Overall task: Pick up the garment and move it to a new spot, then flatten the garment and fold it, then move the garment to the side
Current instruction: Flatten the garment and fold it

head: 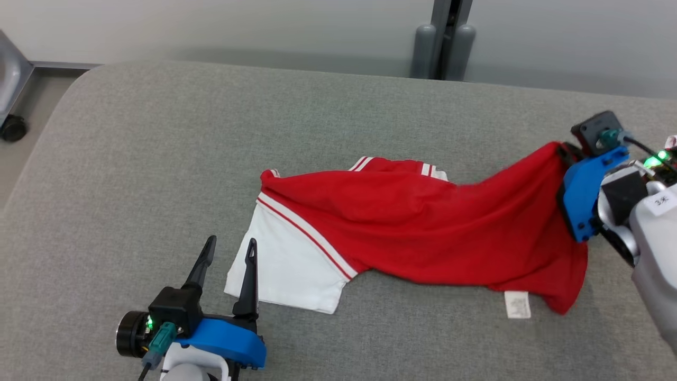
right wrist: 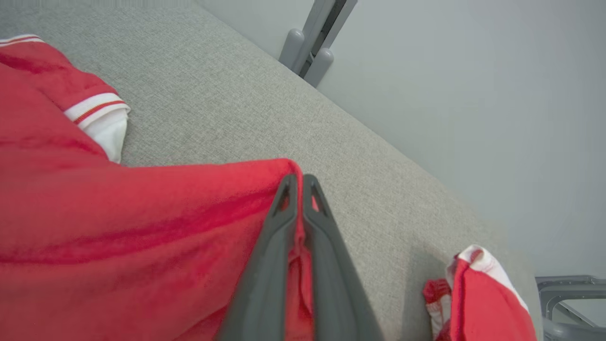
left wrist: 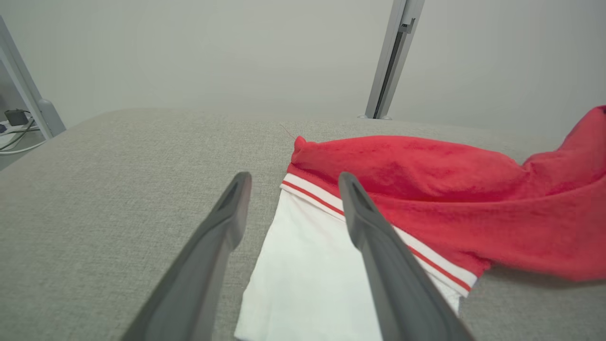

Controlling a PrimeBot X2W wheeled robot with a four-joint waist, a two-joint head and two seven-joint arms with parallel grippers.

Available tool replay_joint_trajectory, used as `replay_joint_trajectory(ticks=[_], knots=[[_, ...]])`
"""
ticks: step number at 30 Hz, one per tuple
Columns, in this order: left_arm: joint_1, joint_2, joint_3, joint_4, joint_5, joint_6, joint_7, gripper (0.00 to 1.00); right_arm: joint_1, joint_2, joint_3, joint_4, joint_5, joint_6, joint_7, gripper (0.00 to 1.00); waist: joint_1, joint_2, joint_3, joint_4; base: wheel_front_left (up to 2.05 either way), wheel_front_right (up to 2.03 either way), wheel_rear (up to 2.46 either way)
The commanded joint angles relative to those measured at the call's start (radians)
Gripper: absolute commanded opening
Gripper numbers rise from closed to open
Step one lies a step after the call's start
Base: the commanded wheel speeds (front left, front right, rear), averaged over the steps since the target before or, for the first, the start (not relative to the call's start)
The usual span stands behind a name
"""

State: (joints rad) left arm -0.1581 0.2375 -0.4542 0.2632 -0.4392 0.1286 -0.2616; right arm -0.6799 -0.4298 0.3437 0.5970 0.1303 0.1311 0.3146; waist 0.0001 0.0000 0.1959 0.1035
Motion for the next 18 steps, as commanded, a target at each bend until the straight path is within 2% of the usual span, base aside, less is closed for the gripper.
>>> replay_joint_trajectory(ticks=[1, 5, 6, 7, 8, 13, 18], knots=[[-0.018, -0.004, 0.002, 0.004, 0.006, -0.007, -0.005, 1.00, -0.039, -0.015, -0.001, 0.019, -0.016, -0.001, -0.015, 0.00, -0.0001, 0.0000, 0.014, 0.016, 0.00, 0.00, 0.00], [-0.030, -0.013, 0.002, 0.011, 0.014, -0.014, -0.005, 1.00, -0.121, -0.001, -0.015, 0.102, -0.061, -0.001, -0.059, 0.00, -0.0001, 0.0000, 0.027, 0.033, 0.00, 0.00, 0.00], [-0.034, -0.016, 0.002, 0.013, 0.017, -0.015, -0.005, 1.00, -0.135, 0.008, -0.022, 0.123, -0.070, -0.001, -0.074, 0.15, -0.0001, 0.0000, 0.029, 0.034, 0.00, 0.00, 0.00], [-0.036, -0.019, 0.002, 0.015, 0.017, -0.016, -0.005, 1.00, -0.144, 0.020, -0.025, 0.139, -0.077, -0.001, -0.092, 0.86, -0.0001, 0.0000, 0.030, 0.036, 0.00, 0.00, 0.00], [-0.035, -0.021, 0.003, 0.016, 0.018, -0.017, -0.005, 1.00, -0.153, 0.033, -0.034, 0.156, -0.080, -0.001, -0.112, 1.00, -0.0001, 0.0000, 0.030, 0.036, 0.00, 0.00, 0.00], [-0.022, -0.024, 0.018, 0.020, 0.023, -0.018, -0.005, 1.00, -0.137, 0.091, -0.060, 0.202, -0.079, -0.001, -0.225, 1.00, -0.0001, 0.0000, 0.016, 0.018, 0.00, 0.00, 0.00], [-0.001, -0.019, 0.041, 0.014, 0.025, -0.014, -0.005, 1.00, -0.068, 0.145, -0.107, 0.177, -0.051, 0.000, -0.347, 1.00, -0.0001, 0.0000, -0.016, -0.023, 0.00, 0.00, 0.00]])
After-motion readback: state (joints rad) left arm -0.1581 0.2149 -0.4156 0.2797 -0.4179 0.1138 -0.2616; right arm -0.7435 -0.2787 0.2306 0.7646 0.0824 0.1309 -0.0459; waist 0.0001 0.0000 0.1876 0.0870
